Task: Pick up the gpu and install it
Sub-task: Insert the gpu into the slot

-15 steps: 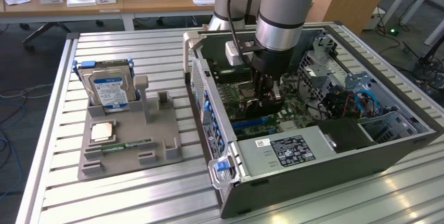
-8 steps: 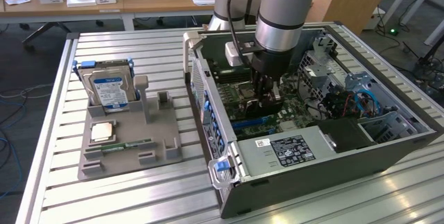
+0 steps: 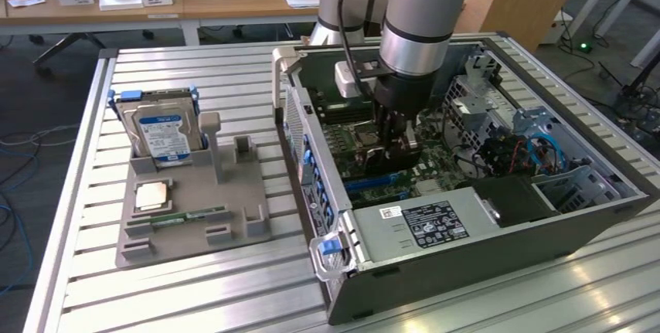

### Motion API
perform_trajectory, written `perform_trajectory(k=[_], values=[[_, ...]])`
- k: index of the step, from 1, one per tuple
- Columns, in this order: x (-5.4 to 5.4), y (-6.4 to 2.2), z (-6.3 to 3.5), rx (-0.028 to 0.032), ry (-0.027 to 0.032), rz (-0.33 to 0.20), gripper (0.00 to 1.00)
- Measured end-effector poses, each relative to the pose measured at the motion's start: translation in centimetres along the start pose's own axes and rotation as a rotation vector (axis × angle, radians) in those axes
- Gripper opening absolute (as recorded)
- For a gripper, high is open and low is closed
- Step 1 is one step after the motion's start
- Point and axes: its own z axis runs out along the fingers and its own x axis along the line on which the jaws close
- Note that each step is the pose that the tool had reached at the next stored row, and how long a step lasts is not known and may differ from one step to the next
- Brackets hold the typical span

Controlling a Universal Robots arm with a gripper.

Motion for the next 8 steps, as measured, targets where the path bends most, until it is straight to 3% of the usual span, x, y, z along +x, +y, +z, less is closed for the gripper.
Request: perform_trajectory(k=[5, 8], values=[[0.00, 0.00, -0.03, 0.0000, 0.0001, 0.000, 0.27], [0.00, -0.07, -0.03, -0.0033, 0.0003, 0.000, 0.27]])
